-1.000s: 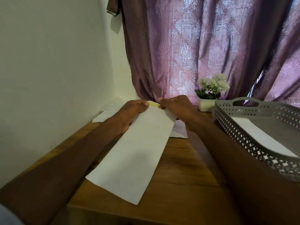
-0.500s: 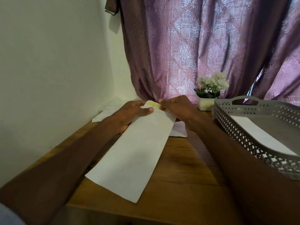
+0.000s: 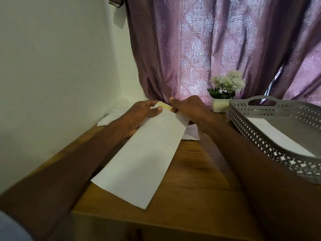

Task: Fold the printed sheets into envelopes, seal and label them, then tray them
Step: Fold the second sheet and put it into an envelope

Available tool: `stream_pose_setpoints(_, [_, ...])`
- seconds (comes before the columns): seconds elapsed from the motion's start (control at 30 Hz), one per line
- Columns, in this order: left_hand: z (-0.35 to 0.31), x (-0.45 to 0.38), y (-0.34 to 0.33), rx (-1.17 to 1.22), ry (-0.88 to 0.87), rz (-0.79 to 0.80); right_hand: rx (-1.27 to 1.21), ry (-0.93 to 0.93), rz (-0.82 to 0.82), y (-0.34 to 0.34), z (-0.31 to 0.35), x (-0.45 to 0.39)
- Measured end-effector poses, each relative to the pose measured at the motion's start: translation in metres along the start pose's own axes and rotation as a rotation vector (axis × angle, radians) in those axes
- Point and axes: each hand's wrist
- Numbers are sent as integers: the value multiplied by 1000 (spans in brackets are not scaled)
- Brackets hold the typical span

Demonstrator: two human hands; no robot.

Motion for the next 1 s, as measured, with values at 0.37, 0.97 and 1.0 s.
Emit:
stream_pose_setpoints(0.37, [3,-1,0,11,-46,-7,11,-71,24,1,4,0])
stream_pose_setpoints(0.97, [1,5,-1,-11,-40,95,-33,-76,49,9,6,0])
stream_pose_setpoints(1.0, [0,5,-2,-26,-61,87,-30,-84,59,9,6,0])
Point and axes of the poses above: each hand's wrist, its own x-axis away from the middle knuckle, its own y-axis out of the back of the hand, z = x × y, and after that the axes turned 15 degrees about -x, right-handed
